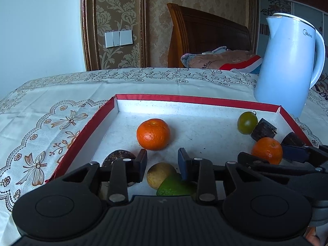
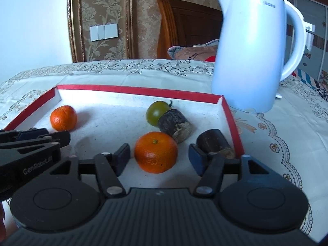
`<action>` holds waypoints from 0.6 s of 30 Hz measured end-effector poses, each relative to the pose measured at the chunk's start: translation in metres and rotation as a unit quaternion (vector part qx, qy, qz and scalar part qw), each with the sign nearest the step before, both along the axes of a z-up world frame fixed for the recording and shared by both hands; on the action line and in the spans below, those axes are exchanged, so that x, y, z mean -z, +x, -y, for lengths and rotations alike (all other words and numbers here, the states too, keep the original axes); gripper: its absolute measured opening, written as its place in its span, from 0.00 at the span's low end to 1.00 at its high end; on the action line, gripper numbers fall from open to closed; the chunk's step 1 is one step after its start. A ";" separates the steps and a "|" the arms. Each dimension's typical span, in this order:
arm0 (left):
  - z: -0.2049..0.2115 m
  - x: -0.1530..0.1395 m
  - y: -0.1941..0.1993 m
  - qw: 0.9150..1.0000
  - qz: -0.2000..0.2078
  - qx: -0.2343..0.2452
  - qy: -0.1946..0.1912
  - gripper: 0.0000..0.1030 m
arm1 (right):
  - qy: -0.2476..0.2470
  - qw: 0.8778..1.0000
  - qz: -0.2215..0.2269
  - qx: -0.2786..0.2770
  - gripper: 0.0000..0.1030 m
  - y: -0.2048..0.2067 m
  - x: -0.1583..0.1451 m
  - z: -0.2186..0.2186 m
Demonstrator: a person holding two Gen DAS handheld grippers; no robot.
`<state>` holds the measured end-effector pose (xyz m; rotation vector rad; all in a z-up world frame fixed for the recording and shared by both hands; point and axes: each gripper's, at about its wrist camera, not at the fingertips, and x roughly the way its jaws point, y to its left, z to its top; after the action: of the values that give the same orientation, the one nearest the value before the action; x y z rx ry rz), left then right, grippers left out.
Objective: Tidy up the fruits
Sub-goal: 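Open both tools to release the green piece and mandarin in the tray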
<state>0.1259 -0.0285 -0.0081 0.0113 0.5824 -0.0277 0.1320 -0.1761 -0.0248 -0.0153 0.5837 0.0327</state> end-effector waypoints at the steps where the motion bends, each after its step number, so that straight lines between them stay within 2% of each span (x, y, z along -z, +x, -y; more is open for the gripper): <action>1: 0.000 0.000 0.000 1.000 -0.001 -0.003 0.000 0.40 | -0.003 1.000 0.002 0.000 0.69 -0.001 0.000 -0.001; 2: -0.001 0.000 0.001 1.000 -0.002 -0.011 0.001 0.50 | -0.006 1.000 0.005 0.003 0.71 -0.002 -0.001 -0.002; 4: -0.005 0.002 0.004 1.000 -0.004 -0.026 -0.001 0.62 | -0.002 1.000 0.005 0.008 0.71 -0.002 -0.001 0.000; 5: -0.008 0.002 0.005 1.000 -0.006 -0.030 -0.006 0.64 | 0.003 1.000 0.004 0.007 0.71 -0.001 -0.001 0.002; 8: -0.014 0.002 0.008 0.999 -0.016 -0.029 -0.026 0.64 | 0.000 1.000 0.002 0.005 0.73 -0.001 0.000 0.000; 18: -0.013 0.003 0.007 0.999 -0.011 -0.026 -0.018 0.64 | 0.014 1.000 -0.002 0.006 0.75 -0.003 -0.001 0.004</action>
<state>0.1329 -0.0153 -0.0112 -0.0393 0.6032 0.0116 0.1286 -0.1796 -0.0242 0.0156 0.5872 0.0301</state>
